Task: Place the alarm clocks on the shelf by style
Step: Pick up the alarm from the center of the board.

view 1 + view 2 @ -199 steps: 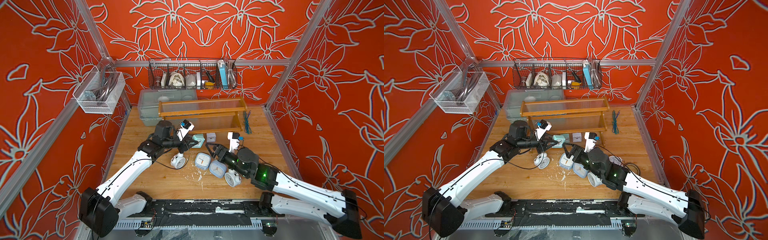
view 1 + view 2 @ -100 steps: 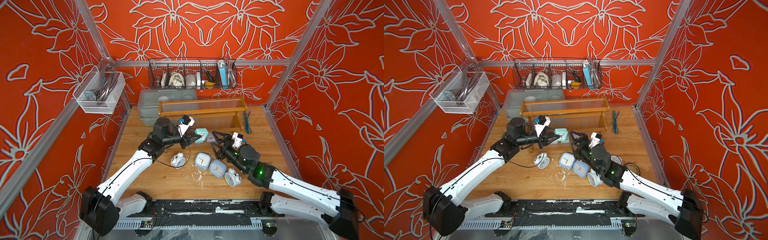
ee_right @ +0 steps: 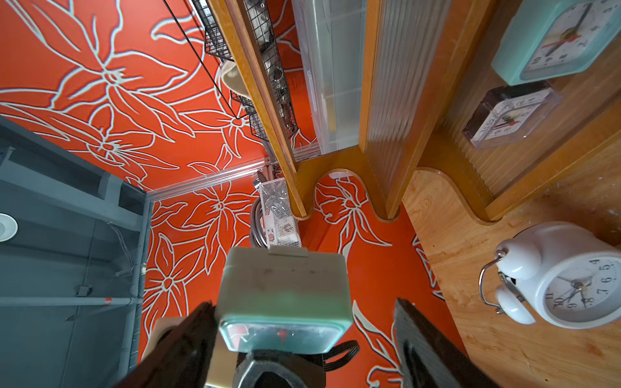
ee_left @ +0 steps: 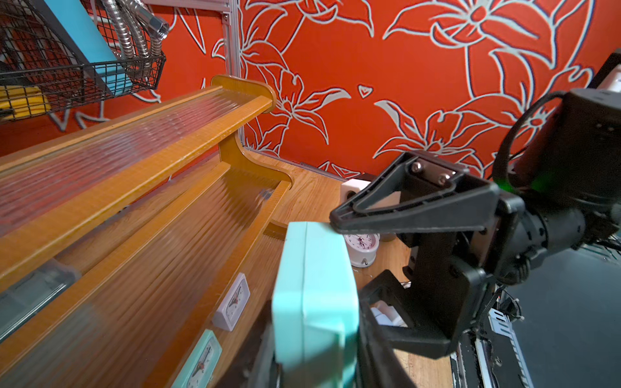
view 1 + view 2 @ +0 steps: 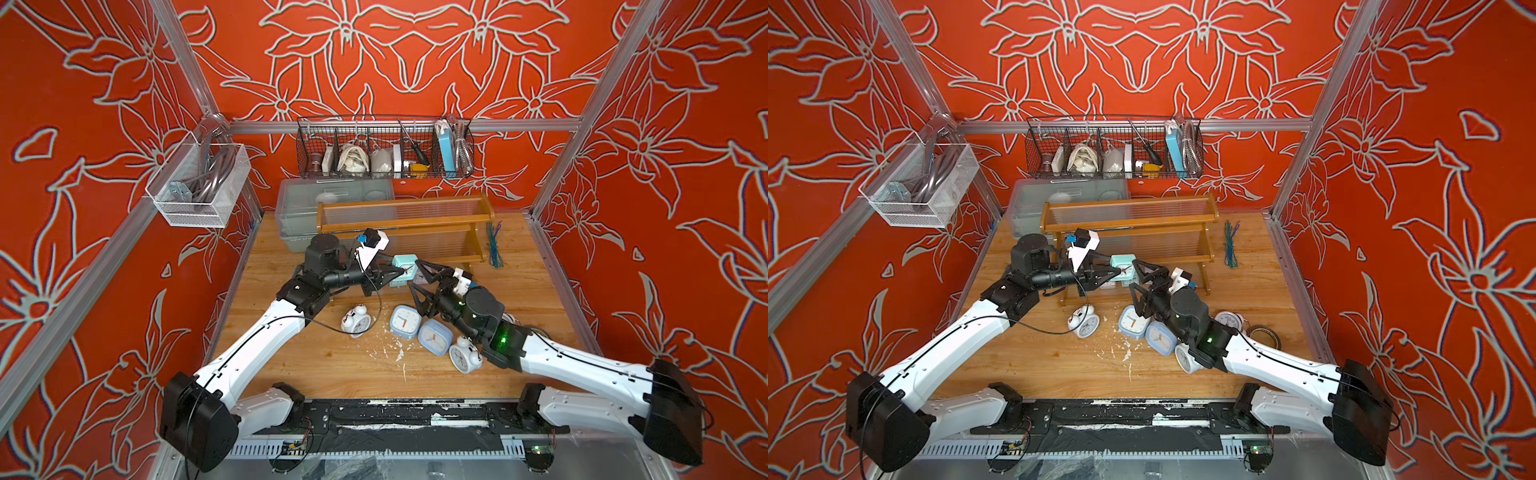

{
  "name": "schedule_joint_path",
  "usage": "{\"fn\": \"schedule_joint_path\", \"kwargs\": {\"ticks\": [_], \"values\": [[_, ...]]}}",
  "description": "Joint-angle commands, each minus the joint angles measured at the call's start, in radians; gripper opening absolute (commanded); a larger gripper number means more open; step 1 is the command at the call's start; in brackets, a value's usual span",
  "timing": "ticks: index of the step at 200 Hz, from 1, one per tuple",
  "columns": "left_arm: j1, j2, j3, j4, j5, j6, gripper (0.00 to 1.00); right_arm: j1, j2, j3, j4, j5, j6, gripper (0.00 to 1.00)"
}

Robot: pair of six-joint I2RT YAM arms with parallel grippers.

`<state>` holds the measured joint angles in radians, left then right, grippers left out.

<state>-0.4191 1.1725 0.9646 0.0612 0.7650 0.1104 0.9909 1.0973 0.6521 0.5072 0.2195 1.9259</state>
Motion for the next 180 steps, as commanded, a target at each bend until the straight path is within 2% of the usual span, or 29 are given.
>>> {"fn": "schedule_joint_path", "kwargs": {"ticks": [1, 38, 128, 142, 169, 180], "values": [[0.0, -0.014, -0.005, 0.048, 0.043, -0.014, 0.08, -0.006, 0.019, -0.022, 0.045, -0.005, 0.03, 0.84], [0.0, -0.014, -0.014, 0.053, 0.051, -0.013, 0.08, -0.006, 0.014, -0.024, 0.044, 0.002, 0.027, 0.75], [0.0, -0.011, -0.03, 0.066, 0.059, -0.02, 0.08, -0.006, 0.019, -0.021, 0.051, -0.003, 0.015, 0.7], [0.0, -0.013, -0.032, 0.068, 0.06, -0.021, 0.08, -0.006, 0.015, -0.023, 0.052, -0.001, 0.01, 0.66], [0.0, -0.013, -0.034, 0.065, 0.06, -0.02, 0.11, -0.006, -0.001, -0.032, 0.049, 0.012, -0.006, 0.61], [-0.001, -0.014, -0.035, 0.063, 0.06, -0.02, 0.16, -0.007, -0.01, -0.038, 0.044, 0.022, -0.017, 0.6]]}}
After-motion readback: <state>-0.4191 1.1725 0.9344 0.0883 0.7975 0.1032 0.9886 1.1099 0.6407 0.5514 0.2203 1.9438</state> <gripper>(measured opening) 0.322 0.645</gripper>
